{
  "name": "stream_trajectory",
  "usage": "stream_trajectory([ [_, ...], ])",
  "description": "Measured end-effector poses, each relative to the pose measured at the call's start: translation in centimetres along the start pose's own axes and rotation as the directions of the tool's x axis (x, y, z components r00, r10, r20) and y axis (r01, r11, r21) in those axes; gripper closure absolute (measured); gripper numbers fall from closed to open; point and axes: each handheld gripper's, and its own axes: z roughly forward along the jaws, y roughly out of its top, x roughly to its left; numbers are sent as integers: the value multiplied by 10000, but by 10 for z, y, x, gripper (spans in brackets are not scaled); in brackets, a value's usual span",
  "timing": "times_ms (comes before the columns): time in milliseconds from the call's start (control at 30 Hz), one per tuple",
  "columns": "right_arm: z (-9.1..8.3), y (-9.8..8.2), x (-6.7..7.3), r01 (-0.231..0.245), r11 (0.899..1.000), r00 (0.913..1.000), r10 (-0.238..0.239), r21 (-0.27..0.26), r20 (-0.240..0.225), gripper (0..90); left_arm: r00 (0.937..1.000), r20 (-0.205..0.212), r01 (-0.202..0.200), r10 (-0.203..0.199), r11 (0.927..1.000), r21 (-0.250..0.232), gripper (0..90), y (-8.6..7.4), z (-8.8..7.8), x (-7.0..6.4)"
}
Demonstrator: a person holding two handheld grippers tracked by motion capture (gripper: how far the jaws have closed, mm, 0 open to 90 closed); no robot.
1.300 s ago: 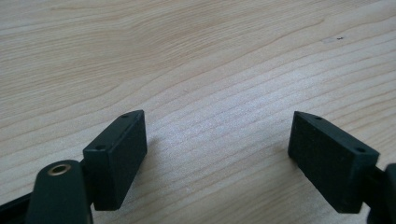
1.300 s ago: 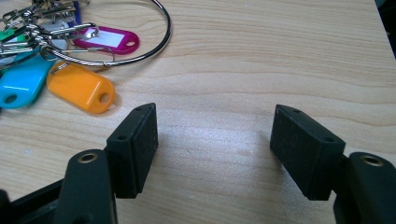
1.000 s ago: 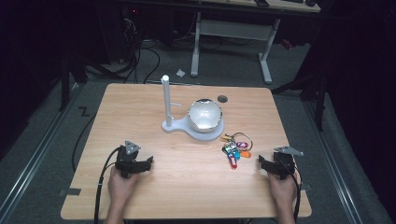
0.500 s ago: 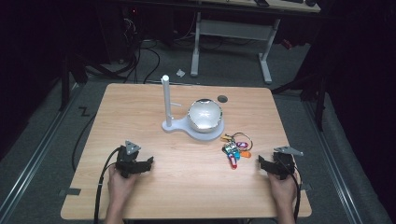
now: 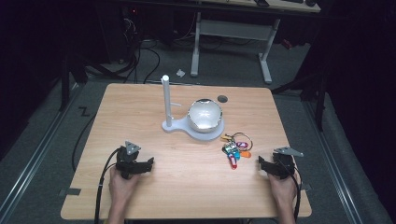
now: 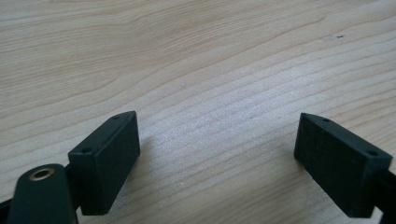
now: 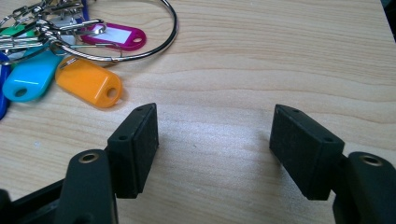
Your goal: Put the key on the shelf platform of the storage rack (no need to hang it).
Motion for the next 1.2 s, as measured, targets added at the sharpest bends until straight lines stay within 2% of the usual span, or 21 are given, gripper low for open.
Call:
stream_trajectory([
  [133,-3,-1,0,-12,10000,10000,12,66,-29,384,10000,-2,5,-5,10000,-7,151,0,0,0],
  [333,-8,-4,1,-195,9998,9995,192,-101,-265,395,10000,24,-20,20,10000,-4,151,0,0,0],
  [467,-14,-3,4,-190,9988,9990,171,-446,-424,403,10000,54,-43,43,10000,11,152,0,-1,0],
  [667,-20,-1,14,7,9987,9968,-48,-517,-795,423,10000,70,-44,44,10000,8,152,0,-1,-1],
  [800,-21,1,22,80,9982,9930,-149,-593,-1174,441,10000,69,-42,42,10000,5,152,0,-1,-1],
  [933,-20,6,29,351,9975,9892,-435,-614,-1400,457,10000,68,-38,38,10000,5,152,0,-1,-1],
  [1200,-17,19,43,497,9964,9787,-624,-694,-1956,482,10000,77,-41,41,10000,3,152,0,-1,-1],
])
